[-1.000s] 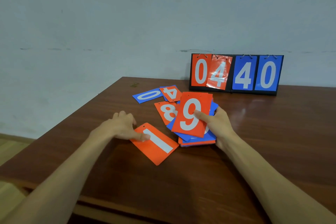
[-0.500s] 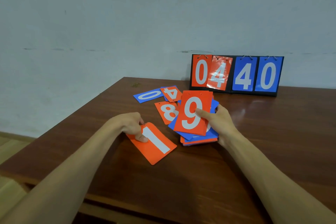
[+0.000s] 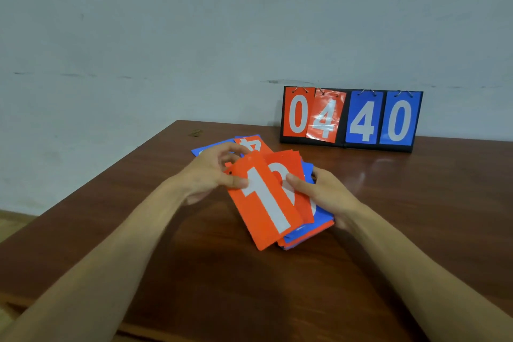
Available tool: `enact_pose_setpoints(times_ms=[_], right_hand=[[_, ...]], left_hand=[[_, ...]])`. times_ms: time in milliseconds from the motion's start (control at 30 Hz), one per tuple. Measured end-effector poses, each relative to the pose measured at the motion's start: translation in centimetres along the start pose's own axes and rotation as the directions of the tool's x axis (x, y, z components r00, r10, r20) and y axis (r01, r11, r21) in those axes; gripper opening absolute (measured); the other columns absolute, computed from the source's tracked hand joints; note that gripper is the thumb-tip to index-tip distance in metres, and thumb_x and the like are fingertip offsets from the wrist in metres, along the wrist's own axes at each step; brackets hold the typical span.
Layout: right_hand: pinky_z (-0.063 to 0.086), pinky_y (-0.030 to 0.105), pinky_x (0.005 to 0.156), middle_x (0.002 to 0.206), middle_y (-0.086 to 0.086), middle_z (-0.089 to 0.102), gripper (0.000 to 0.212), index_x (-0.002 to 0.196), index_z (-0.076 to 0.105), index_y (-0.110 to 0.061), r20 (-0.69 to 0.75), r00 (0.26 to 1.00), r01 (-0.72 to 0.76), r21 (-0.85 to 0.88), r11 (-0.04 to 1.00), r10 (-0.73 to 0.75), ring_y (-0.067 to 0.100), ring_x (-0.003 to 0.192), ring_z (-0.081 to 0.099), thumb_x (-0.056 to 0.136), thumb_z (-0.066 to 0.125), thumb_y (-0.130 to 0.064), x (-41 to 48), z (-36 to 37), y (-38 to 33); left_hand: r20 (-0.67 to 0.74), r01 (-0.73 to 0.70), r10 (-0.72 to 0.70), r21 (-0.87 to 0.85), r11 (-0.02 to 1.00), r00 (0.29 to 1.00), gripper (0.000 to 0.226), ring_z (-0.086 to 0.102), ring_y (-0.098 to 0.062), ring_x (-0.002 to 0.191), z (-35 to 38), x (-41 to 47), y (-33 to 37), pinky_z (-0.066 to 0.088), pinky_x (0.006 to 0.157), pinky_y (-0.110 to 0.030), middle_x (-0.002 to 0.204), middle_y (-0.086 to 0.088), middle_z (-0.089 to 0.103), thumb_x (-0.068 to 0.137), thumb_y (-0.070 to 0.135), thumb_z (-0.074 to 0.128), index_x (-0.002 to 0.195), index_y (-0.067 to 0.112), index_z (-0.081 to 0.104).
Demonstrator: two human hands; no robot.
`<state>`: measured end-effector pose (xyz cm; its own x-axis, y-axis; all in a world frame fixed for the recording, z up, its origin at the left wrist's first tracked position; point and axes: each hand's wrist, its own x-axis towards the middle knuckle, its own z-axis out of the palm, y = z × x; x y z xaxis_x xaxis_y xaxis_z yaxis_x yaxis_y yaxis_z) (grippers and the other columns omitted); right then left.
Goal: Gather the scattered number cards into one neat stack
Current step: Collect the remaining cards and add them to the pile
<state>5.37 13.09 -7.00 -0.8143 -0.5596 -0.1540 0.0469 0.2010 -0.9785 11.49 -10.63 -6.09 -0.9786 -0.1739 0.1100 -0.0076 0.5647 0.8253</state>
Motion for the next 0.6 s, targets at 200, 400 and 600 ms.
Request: enact_pose_setpoints(times_ms=[200, 400, 600], right_hand=[[0.059, 0.030, 0.065, 0.101, 0.001, 0.071, 0.047, 0.117, 0.054, -0.024, -0.012, 1.000, 0.020, -0.073, 0.997, -0.021, 0.017, 0.081, 0.072, 0.077, 0.078, -0.024, 0.6, -0.1, 0.2], [0.057, 0.028, 0.057, 0.099, -0.001, 0.069, 0.048, 0.118, 0.052, -0.023, -0.232, 0.972, 0.049, 0.058, 0.997, -0.034, 0.016, 0.079, 0.070, 0.077, 0.077, -0.023, 1.2, -2.0, 0.6], [0.059, 0.039, 0.071, 0.109, 0.007, 0.069, 0.054, 0.124, 0.053, -0.018, -0.337, 0.941, 0.051, 0.154, 0.987, 0.004, 0.024, 0.088, 0.070, 0.077, 0.077, -0.023, 1.3, -2.7, 1.9]], left_hand=[[-0.235, -0.077, 0.064, -0.046, 0.996, 0.970, 0.042, 0.061, -0.015, 0.086, 4.6, 1.0, 2.7, 0.054, 0.071, -0.030, 0.095, 0.005, 0.057, 0.072, 0.012, 0.082, 0.104, 0.026, 0.058], [-0.388, 0.366, -0.207, 0.396, 0.842, 0.898, 0.059, 0.042, -0.027, 0.129, 4.1, 2.2, -0.3, 0.034, 0.105, -0.043, 0.141, -0.013, 0.046, 0.094, 0.050, 0.047, 0.137, 0.010, 0.043], [-0.287, 0.453, -0.351, 0.566, 0.689, 0.892, 0.102, 0.022, -0.031, 0.143, 5.2, 2.6, -0.4, 0.023, 0.112, -0.047, 0.155, -0.013, 0.023, 0.077, 0.066, 0.061, 0.150, 0.010, 0.016]])
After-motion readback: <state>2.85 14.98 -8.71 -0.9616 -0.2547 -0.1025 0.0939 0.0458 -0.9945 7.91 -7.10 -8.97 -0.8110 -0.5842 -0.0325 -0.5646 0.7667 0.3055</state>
